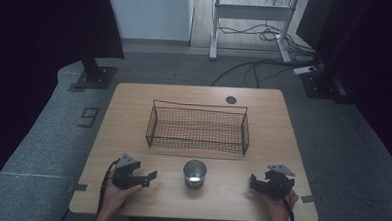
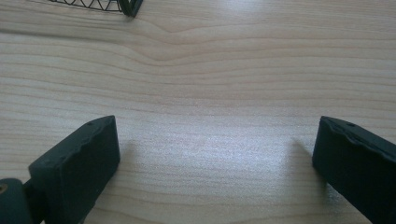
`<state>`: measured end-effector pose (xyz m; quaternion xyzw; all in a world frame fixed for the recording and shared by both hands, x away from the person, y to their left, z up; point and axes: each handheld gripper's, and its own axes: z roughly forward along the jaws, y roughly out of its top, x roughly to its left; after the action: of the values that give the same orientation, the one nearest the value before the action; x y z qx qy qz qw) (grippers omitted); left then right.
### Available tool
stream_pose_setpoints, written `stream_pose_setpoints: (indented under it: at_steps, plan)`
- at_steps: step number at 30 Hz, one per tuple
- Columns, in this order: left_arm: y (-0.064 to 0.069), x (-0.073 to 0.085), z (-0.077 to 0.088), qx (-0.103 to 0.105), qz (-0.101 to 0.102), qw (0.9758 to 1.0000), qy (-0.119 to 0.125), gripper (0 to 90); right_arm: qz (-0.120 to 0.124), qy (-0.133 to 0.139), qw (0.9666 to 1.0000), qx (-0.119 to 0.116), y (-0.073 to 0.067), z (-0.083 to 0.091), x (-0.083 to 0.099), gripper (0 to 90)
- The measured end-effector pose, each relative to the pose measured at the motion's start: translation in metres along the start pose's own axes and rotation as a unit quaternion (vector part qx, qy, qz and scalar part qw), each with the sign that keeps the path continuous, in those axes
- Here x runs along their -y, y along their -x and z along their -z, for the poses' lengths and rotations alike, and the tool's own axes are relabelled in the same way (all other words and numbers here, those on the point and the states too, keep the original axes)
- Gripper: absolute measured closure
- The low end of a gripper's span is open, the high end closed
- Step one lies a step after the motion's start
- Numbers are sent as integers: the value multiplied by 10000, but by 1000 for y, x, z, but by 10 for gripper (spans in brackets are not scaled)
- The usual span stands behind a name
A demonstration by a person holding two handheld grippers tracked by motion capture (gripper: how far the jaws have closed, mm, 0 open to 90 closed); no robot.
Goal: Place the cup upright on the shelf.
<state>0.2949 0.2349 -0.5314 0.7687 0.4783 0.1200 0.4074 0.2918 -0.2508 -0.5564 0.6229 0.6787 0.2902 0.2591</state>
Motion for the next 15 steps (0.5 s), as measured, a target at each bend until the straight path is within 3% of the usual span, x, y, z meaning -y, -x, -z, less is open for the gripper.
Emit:
stream_pose_setpoints:
  at_steps: [7, 11, 13, 15]
  plan:
    - [-1, 1, 0, -38, 45, 10000, -2, 158, 7, 3, 10000, -8, 0, 0, 0, 9]
    - [-2, 0, 4, 15, 123, 9999, 113, 151, -2, -3, 10000, -19, 0, 0, 0, 11]
    - [-2, 0, 7, 30, 63, 9998, 188, 147, 6, 2, 10000, -17, 0, 0, 0, 12]
    - [-2, 1, 8, -94, -49, 9996, 254, 145, 5, 3, 10000, -11, 0, 0, 0, 11]
